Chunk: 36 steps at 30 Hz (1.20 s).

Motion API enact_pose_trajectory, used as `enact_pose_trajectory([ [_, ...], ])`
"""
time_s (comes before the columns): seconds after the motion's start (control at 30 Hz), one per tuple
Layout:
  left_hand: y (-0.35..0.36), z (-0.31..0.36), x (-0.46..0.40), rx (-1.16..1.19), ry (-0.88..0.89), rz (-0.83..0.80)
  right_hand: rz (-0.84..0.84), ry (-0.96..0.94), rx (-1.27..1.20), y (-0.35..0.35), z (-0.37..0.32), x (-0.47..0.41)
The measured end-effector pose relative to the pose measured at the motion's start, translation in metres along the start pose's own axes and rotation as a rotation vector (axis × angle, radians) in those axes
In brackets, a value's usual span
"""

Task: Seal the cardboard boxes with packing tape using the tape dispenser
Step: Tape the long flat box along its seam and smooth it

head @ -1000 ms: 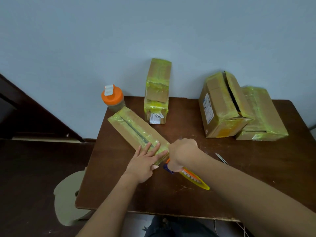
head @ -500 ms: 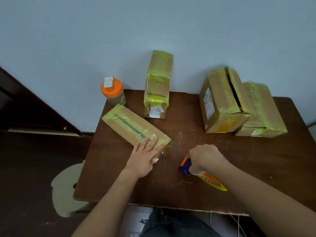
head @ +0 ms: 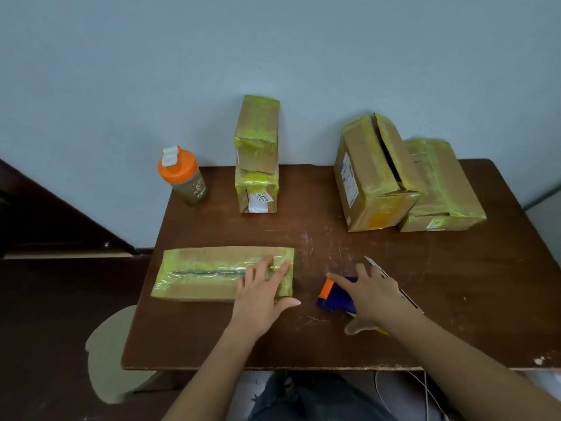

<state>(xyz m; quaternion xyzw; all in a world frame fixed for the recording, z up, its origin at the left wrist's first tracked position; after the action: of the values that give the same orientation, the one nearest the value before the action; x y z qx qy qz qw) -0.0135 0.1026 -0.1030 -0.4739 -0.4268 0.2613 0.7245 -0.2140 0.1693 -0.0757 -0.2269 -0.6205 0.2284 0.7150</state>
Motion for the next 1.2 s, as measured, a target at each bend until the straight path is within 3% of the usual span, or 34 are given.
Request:
enact_pose_trajectory([
  [0.07,-0.002,-0.004,0.004,0.079,0.027,0.038,0.013,-0.039,-0.021,-0.005,-0.004,0.006],
  [0.13,-0.007,-0.013,0.01,0.147,0.036,0.124,0.232,-0.085,-0.123,-0.019,-0.012,0.007],
  [0.2,-0.012,-0.026,0.014,0.182,-0.017,0.212,0.453,-0.16,-0.446,-0.033,-0.022,0.002],
  [0.23,-0.014,-0.034,0.015,0.206,-0.069,0.241,0.476,-0.201,-0.637,-0.036,-0.028,-0.002],
  [0.33,-0.02,-0.061,0.017,0.232,-0.244,0.289,0.301,-0.183,-1.088,-0.031,-0.048,-0.026],
  [0.43,-0.02,-0.092,0.016,0.197,-0.374,0.272,0.1,0.025,-1.551,-0.013,-0.068,-0.049],
  [0.57,-0.012,-0.122,0.012,0.178,-0.501,0.149,0.034,0.174,-2.088,-0.004,-0.082,-0.062],
  [0.7,0.002,-0.127,0.01,0.152,-0.553,0.023,0.117,0.237,-2.149,-0.004,-0.081,-0.067],
  [0.93,0.004,-0.123,0.009,0.119,-0.576,0.009,0.304,0.285,-2.023,0.001,-0.074,-0.071],
  [1.2,0.005,-0.121,0.011,0.122,-0.578,0.031,0.293,0.276,-1.902,0.001,-0.092,-0.077],
])
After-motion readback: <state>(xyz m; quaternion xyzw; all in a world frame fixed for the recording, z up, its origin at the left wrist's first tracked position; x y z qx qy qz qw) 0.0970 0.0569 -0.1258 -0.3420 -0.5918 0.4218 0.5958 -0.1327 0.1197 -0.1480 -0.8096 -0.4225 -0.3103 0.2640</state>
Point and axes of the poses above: each hand's wrist, its own x-axis away from the middle knuckle, its own y-axis out of the palm, z = x × y, the point moved 4 cm from there along -x, towards the middle knuckle, and after that the axes turned 5 degrees about -z, right-handed, at the moved point
